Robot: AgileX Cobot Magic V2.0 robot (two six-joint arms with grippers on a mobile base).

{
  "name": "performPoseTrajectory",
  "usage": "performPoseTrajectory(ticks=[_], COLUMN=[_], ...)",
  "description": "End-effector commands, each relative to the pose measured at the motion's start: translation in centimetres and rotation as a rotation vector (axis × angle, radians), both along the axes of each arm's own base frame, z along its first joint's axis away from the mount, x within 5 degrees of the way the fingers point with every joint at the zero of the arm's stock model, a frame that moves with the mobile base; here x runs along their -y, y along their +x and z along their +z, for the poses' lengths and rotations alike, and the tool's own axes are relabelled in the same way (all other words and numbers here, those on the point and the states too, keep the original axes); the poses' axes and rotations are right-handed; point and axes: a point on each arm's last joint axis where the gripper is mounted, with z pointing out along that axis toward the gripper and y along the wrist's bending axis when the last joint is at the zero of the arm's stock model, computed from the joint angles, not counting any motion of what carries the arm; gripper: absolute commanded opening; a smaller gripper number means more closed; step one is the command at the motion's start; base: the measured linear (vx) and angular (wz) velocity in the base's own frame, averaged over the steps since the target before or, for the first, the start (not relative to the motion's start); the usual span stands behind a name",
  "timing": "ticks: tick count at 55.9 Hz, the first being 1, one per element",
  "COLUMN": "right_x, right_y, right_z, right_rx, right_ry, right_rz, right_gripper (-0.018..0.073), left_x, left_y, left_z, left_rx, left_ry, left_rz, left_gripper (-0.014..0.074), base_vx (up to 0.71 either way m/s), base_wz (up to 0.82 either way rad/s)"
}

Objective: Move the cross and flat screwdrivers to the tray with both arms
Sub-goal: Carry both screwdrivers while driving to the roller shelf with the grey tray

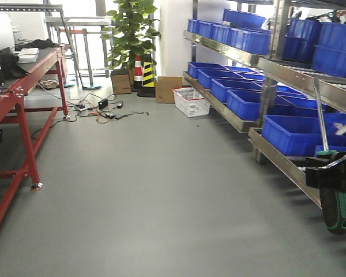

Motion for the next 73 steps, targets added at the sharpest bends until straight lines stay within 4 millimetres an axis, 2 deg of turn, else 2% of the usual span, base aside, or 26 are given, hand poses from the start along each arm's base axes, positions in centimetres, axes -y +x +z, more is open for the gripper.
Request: performPoseTrajectory(ticks=[1, 32, 73], right_x=[0.15, 0.15, 0.15], right_y=[-0.33, -0.33, -0.33], right_z=[2.3, 2.3, 2.3], right_rx=[0.139, 0.139, 0.139], right_ry=[0.014, 0.014, 0.014], right_rz=[-0.007, -0.007, -0.007], right_gripper=[-0.0008, -0.0008, -0.0008], left_x=[-0.08, -0.08, -0.08], left_y=[-0.55, -0.55, -0.55], left_z=[2.47, 2.47, 2.47], left_rx=[0.13, 0.13, 0.13], left_ry=[-0.039, -0.039, -0.039], left_rz=[0.031, 0.031, 0.031], left_gripper=[0.0, 0.0, 0.0], base_vx=[0.63, 0.6, 0.49], base_wz=[0.17, -0.02, -0.57])
